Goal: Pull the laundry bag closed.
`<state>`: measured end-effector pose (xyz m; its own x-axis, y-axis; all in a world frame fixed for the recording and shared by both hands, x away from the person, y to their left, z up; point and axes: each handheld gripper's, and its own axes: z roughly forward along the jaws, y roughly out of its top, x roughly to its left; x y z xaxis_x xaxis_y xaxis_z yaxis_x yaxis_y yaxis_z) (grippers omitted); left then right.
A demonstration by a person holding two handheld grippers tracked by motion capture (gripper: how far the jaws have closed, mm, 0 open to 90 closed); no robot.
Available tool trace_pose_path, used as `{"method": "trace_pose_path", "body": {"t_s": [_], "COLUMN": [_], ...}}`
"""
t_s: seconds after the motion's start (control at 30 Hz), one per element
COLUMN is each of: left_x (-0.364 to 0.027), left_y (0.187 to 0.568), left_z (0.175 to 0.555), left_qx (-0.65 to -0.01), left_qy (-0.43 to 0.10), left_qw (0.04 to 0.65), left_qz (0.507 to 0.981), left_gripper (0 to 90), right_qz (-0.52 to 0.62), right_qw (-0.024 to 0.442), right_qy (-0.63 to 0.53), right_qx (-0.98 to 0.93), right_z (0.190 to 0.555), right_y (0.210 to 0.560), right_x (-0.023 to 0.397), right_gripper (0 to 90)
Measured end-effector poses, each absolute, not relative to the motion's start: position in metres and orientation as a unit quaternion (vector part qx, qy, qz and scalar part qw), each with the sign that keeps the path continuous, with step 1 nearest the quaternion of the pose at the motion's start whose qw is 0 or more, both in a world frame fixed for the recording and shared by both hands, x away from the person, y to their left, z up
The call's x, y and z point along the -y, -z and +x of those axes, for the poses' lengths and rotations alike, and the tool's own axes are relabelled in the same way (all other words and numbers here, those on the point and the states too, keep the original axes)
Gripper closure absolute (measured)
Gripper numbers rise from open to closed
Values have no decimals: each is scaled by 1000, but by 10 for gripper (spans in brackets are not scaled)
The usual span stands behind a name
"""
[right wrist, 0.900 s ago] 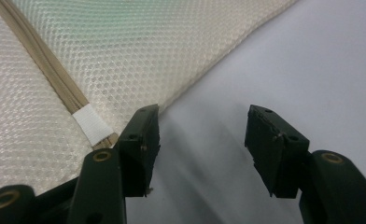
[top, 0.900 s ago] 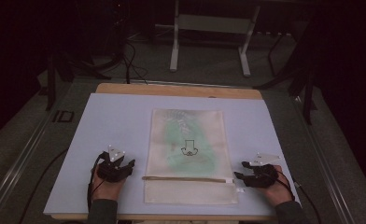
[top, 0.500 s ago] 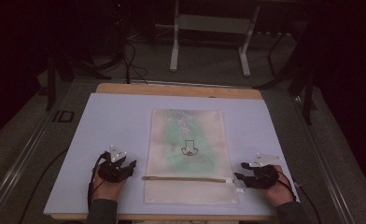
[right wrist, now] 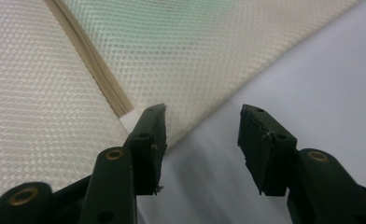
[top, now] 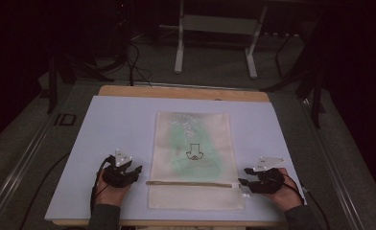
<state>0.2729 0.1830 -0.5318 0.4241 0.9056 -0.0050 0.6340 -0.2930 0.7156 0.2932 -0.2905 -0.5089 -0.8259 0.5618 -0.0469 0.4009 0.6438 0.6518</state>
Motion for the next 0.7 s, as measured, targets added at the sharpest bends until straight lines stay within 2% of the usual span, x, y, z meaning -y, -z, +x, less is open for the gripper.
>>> {"method": "trace_pose_path", "body": {"t_s": [0.7], "left_x": [-180], "left_y": [531], "left_z": [280], "left_qx": [-482], "left_qy": [-211], "left_qw": [340], "left_qz": [779], "left_gripper": [519], "right_qz": [227], "right_qw": [101], "right_qy": [-313], "right_qx": [-917], "right_z": [297], "right_y": [500], "right_x": [263], "right_gripper": [511]}}
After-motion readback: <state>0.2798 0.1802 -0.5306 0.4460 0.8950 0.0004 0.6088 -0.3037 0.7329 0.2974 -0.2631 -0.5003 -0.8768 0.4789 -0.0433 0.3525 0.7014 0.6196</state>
